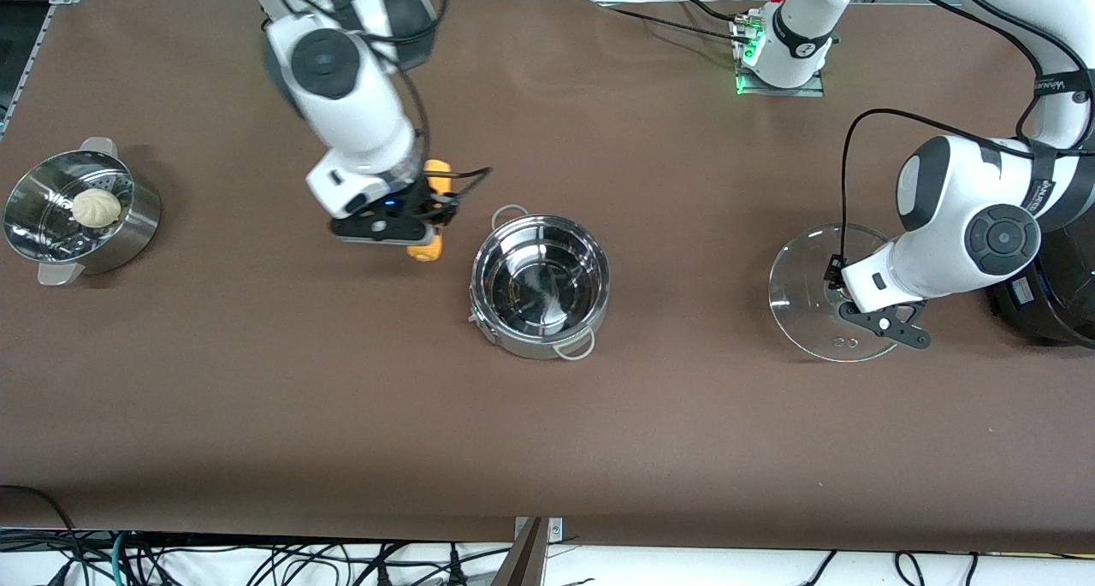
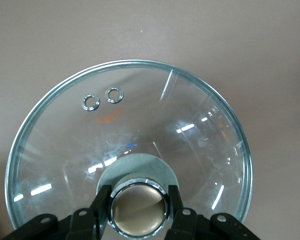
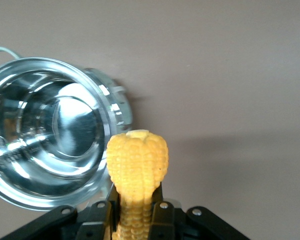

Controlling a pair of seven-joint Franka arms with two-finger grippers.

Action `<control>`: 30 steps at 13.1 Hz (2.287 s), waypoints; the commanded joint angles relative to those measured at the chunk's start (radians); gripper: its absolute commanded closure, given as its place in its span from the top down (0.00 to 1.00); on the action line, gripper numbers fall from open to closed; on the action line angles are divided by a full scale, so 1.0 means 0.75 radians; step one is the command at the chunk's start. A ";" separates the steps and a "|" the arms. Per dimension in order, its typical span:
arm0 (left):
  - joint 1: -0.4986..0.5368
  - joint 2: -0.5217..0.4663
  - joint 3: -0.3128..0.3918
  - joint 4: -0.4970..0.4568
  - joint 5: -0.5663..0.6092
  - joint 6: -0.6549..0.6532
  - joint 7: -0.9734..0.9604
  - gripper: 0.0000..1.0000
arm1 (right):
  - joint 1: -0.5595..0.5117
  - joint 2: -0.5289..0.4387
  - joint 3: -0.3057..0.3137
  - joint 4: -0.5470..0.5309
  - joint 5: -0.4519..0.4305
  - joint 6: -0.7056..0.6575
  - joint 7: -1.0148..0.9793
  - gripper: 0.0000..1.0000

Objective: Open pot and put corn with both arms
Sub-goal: 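Carry the corn over the pot with the right gripper while the left lowers the lid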

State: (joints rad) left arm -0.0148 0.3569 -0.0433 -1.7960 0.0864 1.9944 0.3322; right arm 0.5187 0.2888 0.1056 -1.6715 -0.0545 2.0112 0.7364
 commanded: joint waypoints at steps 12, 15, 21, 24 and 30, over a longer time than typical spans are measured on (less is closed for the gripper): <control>0.373 0.271 -0.022 -0.150 -0.386 0.388 0.965 0.00 | 0.180 0.500 -0.024 0.554 -0.120 0.067 0.197 0.10; 0.376 0.269 -0.022 -0.148 -0.445 0.388 1.023 0.54 | 0.182 0.535 -0.024 0.554 -0.122 0.141 0.170 0.10; 0.359 0.224 -0.024 -0.109 -0.434 0.335 1.071 1.00 | 0.184 0.601 -0.024 0.552 -0.122 0.233 0.104 0.10; 0.339 0.175 -0.024 -0.088 -0.432 0.223 0.930 1.00 | 0.184 0.654 -0.024 0.551 -0.150 0.286 0.102 0.10; 0.247 0.001 -0.036 -0.029 -0.171 0.008 0.417 1.00 | 0.178 0.703 -0.026 0.549 -0.169 0.358 0.098 0.21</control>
State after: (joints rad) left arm 0.2105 0.4221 -0.0709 -1.8296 -0.1385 2.0594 0.7863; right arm 0.6477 0.8050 0.0884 -1.2952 -0.1646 2.2860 0.8184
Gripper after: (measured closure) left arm 0.000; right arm 0.731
